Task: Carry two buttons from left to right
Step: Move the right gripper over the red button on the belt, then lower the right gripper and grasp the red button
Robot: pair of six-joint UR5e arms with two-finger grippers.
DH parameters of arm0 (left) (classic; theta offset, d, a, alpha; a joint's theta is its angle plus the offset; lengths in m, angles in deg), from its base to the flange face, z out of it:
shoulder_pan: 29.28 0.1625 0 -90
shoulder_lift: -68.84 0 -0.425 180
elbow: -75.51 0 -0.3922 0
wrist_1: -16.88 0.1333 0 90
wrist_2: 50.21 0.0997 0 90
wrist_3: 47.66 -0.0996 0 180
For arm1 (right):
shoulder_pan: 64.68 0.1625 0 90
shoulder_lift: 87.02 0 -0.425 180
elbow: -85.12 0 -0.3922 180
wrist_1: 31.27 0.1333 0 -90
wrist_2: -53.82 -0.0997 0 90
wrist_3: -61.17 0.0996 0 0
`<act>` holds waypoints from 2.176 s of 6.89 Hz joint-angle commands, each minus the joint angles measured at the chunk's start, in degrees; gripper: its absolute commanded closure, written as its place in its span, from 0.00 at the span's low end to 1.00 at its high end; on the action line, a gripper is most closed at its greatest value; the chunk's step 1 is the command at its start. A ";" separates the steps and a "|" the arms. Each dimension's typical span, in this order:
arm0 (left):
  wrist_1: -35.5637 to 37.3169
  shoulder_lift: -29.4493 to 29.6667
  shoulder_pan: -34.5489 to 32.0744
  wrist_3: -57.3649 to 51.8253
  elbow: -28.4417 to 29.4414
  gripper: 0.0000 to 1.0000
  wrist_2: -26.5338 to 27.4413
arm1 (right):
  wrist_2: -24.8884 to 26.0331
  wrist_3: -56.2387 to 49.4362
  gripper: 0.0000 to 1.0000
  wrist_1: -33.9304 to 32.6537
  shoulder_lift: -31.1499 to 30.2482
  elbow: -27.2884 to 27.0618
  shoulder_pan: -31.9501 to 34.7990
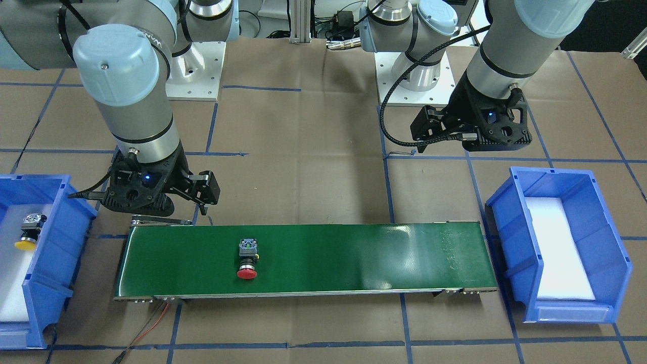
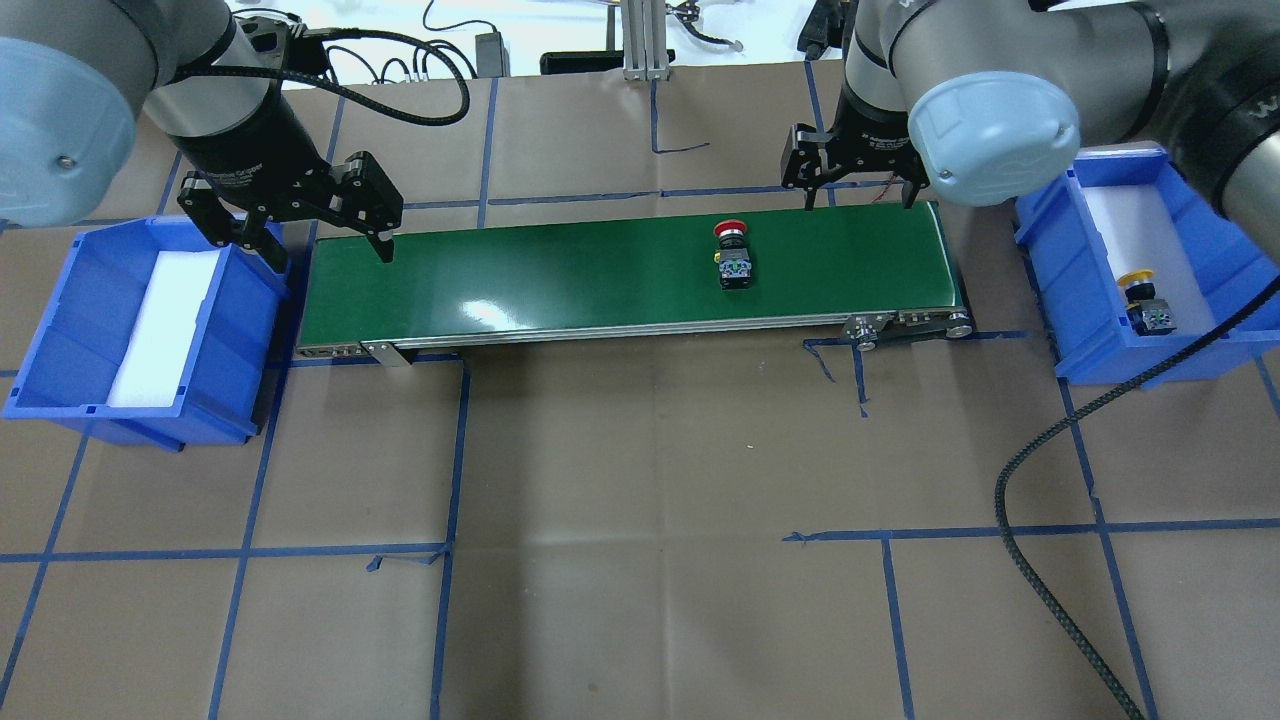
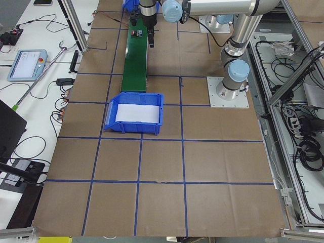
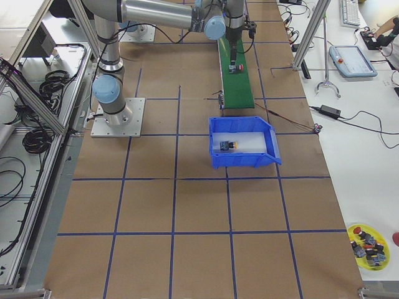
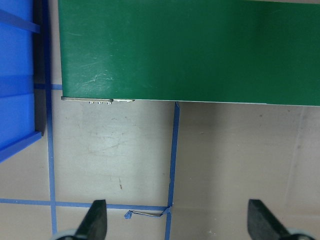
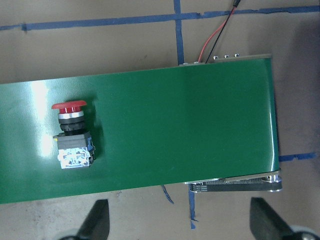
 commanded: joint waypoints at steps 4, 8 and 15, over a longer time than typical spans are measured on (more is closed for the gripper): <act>0.00 0.00 0.00 -0.04 -0.02 0.00 0.00 | -3.81 -0.17 0.00 -11.10 8.93 -0.01 0.19; 0.00 0.09 0.00 0.04 -0.02 0.00 0.00 | -3.37 0.09 0.00 -14.38 12.99 -0.53 1.78; 0.00 0.17 0.00 0.31 0.06 0.00 0.00 | -2.67 -0.87 0.96 -11.22 11.77 -2.65 -0.07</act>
